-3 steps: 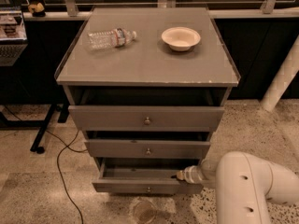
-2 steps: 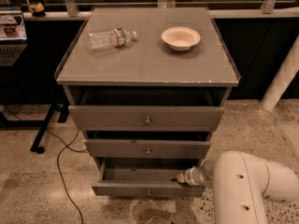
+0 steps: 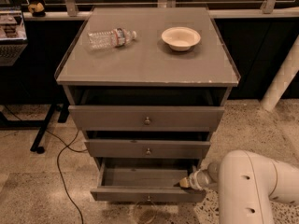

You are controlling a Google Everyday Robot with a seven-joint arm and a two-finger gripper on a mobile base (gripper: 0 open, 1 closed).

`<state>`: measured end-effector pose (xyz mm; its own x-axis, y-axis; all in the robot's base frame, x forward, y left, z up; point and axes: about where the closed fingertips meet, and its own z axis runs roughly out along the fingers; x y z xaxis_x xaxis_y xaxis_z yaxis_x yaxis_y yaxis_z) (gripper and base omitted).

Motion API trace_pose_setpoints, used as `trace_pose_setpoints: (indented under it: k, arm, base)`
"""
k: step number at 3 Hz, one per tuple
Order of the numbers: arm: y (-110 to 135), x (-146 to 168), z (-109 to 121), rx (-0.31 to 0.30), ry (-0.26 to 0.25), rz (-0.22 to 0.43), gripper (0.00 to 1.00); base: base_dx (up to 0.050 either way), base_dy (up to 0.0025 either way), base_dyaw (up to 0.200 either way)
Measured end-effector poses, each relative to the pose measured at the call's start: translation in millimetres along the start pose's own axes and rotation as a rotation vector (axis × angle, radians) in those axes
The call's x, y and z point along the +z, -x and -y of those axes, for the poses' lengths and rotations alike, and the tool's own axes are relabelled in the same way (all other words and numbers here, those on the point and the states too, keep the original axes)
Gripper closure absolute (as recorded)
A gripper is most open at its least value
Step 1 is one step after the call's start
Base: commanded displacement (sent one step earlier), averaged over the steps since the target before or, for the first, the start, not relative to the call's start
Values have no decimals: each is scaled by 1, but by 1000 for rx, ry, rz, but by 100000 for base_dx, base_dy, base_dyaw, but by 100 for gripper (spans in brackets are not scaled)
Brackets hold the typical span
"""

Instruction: Open bottom drawer

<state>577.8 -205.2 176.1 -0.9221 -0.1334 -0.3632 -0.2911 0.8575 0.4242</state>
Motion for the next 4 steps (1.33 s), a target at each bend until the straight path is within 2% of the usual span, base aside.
trace_pose_setpoints:
  k: [2, 4]
  arm:
    - [-27, 11, -9, 3, 15, -48, 100]
    - [-90, 16, -23, -17, 90, -91, 100]
  base:
    - [0, 0, 0]
    - [0, 0, 0]
